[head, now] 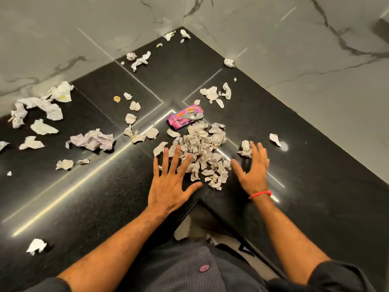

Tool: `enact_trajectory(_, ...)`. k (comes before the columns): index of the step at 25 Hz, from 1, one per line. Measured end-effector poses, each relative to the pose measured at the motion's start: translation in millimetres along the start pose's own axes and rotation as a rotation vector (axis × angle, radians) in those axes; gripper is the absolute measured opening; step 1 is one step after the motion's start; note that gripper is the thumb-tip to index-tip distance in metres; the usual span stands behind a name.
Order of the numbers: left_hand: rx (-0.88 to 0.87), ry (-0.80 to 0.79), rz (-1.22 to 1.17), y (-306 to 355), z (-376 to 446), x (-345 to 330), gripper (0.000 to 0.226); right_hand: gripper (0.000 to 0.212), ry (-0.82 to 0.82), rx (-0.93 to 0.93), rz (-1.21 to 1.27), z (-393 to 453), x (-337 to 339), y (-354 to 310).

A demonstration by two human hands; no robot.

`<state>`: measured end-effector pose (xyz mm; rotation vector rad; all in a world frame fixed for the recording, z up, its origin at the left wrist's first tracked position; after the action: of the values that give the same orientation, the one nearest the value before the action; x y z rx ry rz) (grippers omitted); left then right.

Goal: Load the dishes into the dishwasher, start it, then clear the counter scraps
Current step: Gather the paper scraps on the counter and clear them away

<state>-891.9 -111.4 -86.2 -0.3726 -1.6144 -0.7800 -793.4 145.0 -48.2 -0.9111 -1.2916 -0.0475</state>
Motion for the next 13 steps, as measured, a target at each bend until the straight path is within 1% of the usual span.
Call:
enact_trajectory(2,0.006,-0.018,0.024,0,0,-2,0.089,0.096,-0.034,-0.058,-0.106,18,17,26)
enact_trajectory(4,0.022,-0.022,0.039,-2,0,-2,0.090,0.101,-0.058,-0.093,-0.191,43,31,46)
enact_trajectory(6,0.037,-0.040,0.038,-2,0,-2,0.095,0.103,-0.113,-0.145,-0.212,65,36,63)
enact_trajectory(8,0.029,-0.042,0.036,-1,-2,-1,0.102,0.105,-0.189,-0.166,-0.215,77,28,70)
enact_trajectory(10,0.041,-0.031,0.007,-1,-3,2,0.105,0.102,-0.260,-0.087,-0.253,79,6,54)
enact_trajectory(13,0.071,0.000,-0.025,10,4,9,0.108,0.090,-0.314,0.084,-0.246,69,-37,2)
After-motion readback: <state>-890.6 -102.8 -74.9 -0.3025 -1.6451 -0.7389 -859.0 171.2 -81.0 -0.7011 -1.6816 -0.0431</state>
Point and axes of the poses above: each hand's wrist, its own z-axis towards the middle knuckle, its own x-axis out of the back of the hand, y = z × x, the point moved 8 cm from there along z, towards the middle knuckle, and after that the axes turned 6 degrees about -y, right-handed, at the moved point
